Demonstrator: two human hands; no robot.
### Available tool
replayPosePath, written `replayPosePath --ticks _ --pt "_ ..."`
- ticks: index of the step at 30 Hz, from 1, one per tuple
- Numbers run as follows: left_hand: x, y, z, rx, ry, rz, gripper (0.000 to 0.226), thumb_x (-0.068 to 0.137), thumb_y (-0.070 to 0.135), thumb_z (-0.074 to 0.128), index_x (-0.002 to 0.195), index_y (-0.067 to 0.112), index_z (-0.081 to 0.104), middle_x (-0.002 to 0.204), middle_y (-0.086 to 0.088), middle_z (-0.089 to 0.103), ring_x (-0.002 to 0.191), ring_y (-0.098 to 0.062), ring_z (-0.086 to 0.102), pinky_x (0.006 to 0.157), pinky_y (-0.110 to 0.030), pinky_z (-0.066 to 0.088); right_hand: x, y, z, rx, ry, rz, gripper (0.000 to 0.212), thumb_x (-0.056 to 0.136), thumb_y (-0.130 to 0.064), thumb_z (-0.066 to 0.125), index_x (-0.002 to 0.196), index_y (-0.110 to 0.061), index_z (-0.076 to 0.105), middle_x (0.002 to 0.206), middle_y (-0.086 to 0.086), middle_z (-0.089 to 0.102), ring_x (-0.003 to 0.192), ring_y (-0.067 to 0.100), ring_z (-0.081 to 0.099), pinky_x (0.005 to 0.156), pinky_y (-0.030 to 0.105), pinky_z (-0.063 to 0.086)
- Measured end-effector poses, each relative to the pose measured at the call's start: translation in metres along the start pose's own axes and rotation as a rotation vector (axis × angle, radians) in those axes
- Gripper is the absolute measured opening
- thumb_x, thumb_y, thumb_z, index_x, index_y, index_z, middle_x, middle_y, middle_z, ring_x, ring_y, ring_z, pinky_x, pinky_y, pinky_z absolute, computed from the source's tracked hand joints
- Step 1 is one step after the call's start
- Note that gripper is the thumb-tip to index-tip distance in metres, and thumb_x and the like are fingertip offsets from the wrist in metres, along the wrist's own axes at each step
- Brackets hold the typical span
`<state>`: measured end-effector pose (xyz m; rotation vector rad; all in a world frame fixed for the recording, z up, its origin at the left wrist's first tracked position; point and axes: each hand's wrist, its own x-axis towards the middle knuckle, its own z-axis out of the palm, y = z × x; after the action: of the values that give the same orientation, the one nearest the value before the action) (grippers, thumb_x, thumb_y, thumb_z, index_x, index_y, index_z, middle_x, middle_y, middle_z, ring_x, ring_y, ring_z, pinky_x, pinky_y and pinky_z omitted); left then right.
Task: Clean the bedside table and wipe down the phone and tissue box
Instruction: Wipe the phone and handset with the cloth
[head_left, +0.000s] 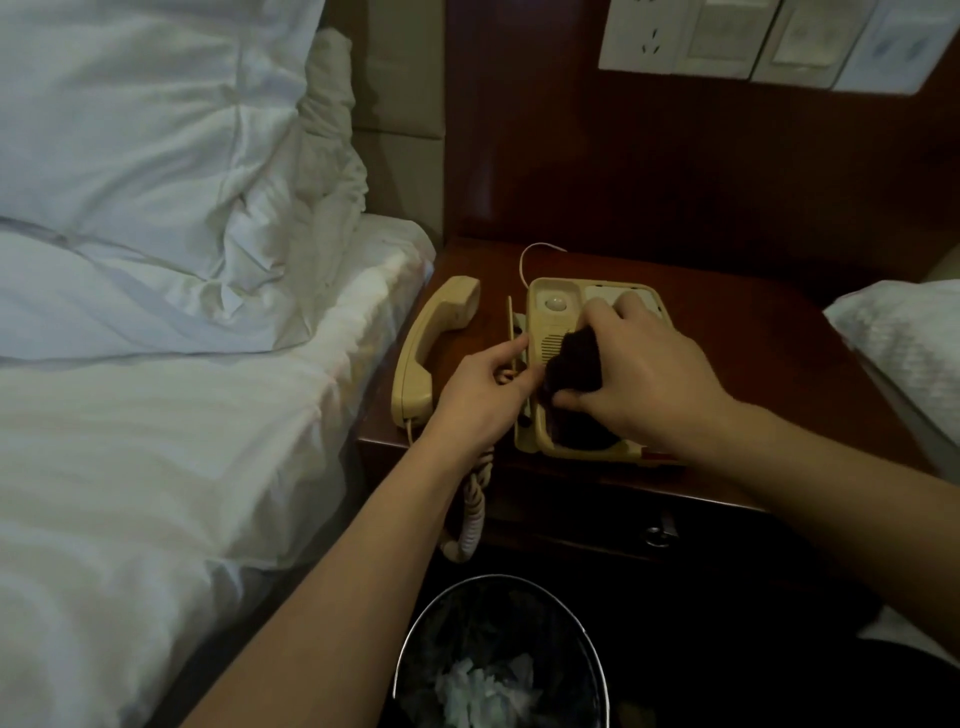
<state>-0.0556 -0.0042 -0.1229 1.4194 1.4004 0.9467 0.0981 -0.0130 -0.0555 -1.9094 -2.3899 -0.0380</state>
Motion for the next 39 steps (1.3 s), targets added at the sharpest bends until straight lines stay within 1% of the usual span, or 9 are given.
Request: replayPosePath --ticks 4,8,11,16,22,27,32,36,39 --pt "0.001 0.001 -0.001 0.005 -0.002 -0.004 0.050 0.098 0.036 0.064 0.147 0.036 0.052 0.137 0.005 0.063 0.124 -0.011 0.059 0.110 -0.040 0.047 0.003 -0.006 -0.019 -0.176 -0.271 -0.020 0.081 0.072 -0.057 0.079 0.133 -0.024 0.039 0.128 0.006 0.046 0.117 0.025 0.050 0.090 0.038 0.048" --pt "0.002 0.003 -0.003 0.000 -0.027 -0.002 0.049 0.099 0.032 0.063 0.147 0.033 0.052 0.127 0.010 0.060 0.115 -0.006 0.055 0.099 -0.028 0.045 0.007 -0.018 -0.026 -0.369 -0.234 -0.070 0.088 0.073 -0.050 0.081 0.141 -0.018 0.035 0.135 0.012 0.042 0.123 0.030 0.047 0.096 0.041 0.045" --pt "0.002 0.002 -0.003 -0.015 -0.025 0.006 0.049 0.099 0.032 0.064 0.147 0.034 0.052 0.126 0.009 0.062 0.115 -0.008 0.058 0.101 -0.030 0.047 0.011 -0.018 -0.031 -0.401 -0.138 -0.059 0.082 0.076 -0.045 0.080 0.139 -0.016 0.039 0.134 0.014 0.042 0.123 0.030 0.046 0.099 0.042 0.044" --pt "0.001 0.001 -0.003 -0.015 -0.023 0.017 0.049 0.100 0.029 0.063 0.146 0.033 0.052 0.128 0.008 0.063 0.115 -0.006 0.057 0.096 -0.024 0.043 0.009 -0.011 -0.033 -0.315 -0.385 -0.009 0.084 0.073 -0.055 0.079 0.137 -0.021 0.037 0.129 0.007 0.046 0.117 0.026 0.050 0.088 0.037 0.048" --pt "0.002 0.003 -0.006 -0.024 -0.052 0.002 0.050 0.100 0.027 0.064 0.148 0.032 0.051 0.138 0.002 0.061 0.120 -0.008 0.054 0.097 -0.025 0.041 0.013 -0.009 -0.029 -0.318 -0.145 -0.059 0.084 0.071 -0.052 0.081 0.136 -0.018 0.039 0.131 0.011 0.044 0.121 0.029 0.048 0.094 0.041 0.047" --pt "0.001 0.002 -0.004 -0.029 -0.029 0.002 0.049 0.099 0.029 0.065 0.147 0.033 0.052 0.140 0.003 0.061 0.125 -0.012 0.057 0.109 -0.033 0.045 0.012 -0.006 -0.025 -0.321 -0.305 -0.088 0.082 0.072 -0.056 0.080 0.134 -0.022 0.039 0.126 0.006 0.047 0.114 0.025 0.051 0.088 0.037 0.050" --pt "0.002 -0.001 -0.002 -0.023 -0.020 0.015 0.048 0.099 0.032 0.063 0.146 0.036 0.052 0.138 0.004 0.063 0.127 -0.013 0.058 0.111 -0.040 0.045 0.015 0.000 -0.015 -0.169 -0.154 -0.110 0.086 0.066 -0.062 0.080 0.132 -0.023 0.041 0.124 0.003 0.049 0.112 0.023 0.052 0.079 0.033 0.046" --pt "0.000 -0.002 -0.003 -0.031 -0.032 0.026 0.050 0.101 0.030 0.061 0.149 0.032 0.049 0.142 0.003 0.060 0.127 -0.011 0.056 0.104 -0.029 0.045 0.004 0.009 0.006 0.067 -0.006 0.019 0.074 0.071 -0.061 0.076 0.126 -0.024 0.044 0.123 0.001 0.049 0.114 0.022 0.052 0.087 0.037 0.051" --pt "0.000 -0.001 -0.003 -0.056 -0.035 0.036 0.050 0.100 0.028 0.062 0.148 0.030 0.050 0.141 0.005 0.060 0.122 -0.005 0.055 0.096 -0.021 0.044 -0.001 0.012 0.013 0.187 -0.004 0.075 0.071 0.072 -0.058 0.078 0.125 -0.025 0.042 0.124 0.001 0.047 0.115 0.022 0.051 0.087 0.038 0.051"
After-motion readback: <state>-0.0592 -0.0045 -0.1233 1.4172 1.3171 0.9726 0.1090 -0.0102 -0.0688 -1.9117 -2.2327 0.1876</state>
